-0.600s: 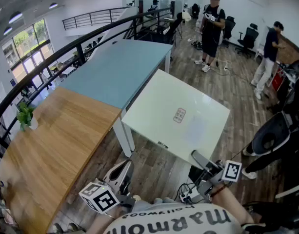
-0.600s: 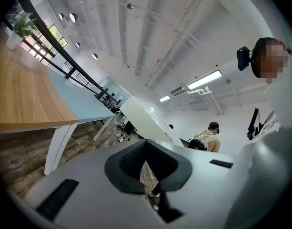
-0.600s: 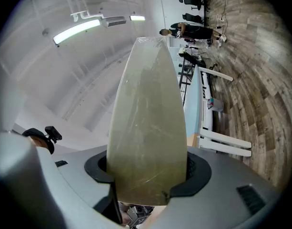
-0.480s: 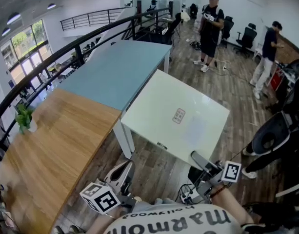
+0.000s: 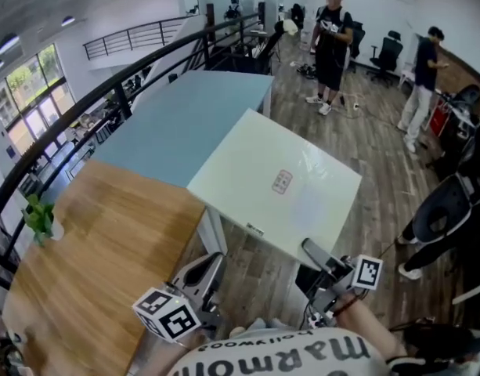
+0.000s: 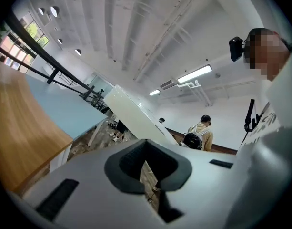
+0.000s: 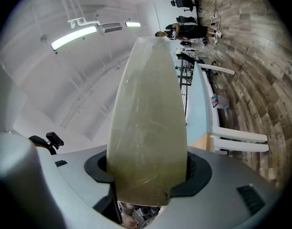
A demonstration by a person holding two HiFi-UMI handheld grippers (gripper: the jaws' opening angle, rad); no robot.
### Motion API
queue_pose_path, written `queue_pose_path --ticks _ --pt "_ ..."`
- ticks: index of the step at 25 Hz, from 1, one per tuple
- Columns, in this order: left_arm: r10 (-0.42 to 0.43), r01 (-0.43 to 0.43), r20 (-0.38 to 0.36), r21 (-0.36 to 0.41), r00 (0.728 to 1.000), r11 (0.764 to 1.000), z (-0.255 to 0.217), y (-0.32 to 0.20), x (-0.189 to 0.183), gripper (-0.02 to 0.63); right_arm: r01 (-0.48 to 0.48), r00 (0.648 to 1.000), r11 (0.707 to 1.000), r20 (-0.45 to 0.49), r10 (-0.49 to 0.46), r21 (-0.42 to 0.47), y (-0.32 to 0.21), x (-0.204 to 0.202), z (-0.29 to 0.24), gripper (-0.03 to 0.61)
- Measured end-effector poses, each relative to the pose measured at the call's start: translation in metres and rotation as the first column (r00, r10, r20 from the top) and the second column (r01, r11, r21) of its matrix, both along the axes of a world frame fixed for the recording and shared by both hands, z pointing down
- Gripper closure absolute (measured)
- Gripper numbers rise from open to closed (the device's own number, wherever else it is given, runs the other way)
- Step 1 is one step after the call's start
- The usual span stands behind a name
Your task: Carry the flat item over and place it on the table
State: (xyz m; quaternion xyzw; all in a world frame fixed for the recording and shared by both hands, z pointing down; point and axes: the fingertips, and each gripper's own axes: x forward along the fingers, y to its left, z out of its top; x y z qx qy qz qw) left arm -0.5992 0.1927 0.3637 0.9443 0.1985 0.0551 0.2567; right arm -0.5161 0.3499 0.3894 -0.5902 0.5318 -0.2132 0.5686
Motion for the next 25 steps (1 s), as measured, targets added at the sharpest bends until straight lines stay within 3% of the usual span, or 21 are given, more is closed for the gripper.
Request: queue_pose_path --ticks 6,12,20,25 --pt "0.068 -0.066 -0.03 0.07 0.997 0.995 -0.014 -0.032 0.027 0.612 -0.023 1.0 1.0 0.011 0.023 0.003 -0.054 0.02 -0.005 0.285" --pt "0.081 -0.075 -0.066 0.085 0.995 0.994 -0.027 -0.048 0.061 0.612 -0.003 1.0 1.0 0.017 0.003 0.001 -0.096 0.041 -0.013 0.285" --pt "0.084 -0.08 -0.038 0.089 0.996 0.993 -0.015 -0.051 0.107 0.612 0.031 0.999 0.999 0.038 -0.03 -0.015 -0.126 0.091 -0.015 0.285" --pt "0.036 -0.032 -0.033 0.094 0.999 0.995 -0.013 -0.051 0.15 0.612 0.108 0.993 0.994 0.038 -0.108 -0.014 -0.137 0.137 -0.017 0.285"
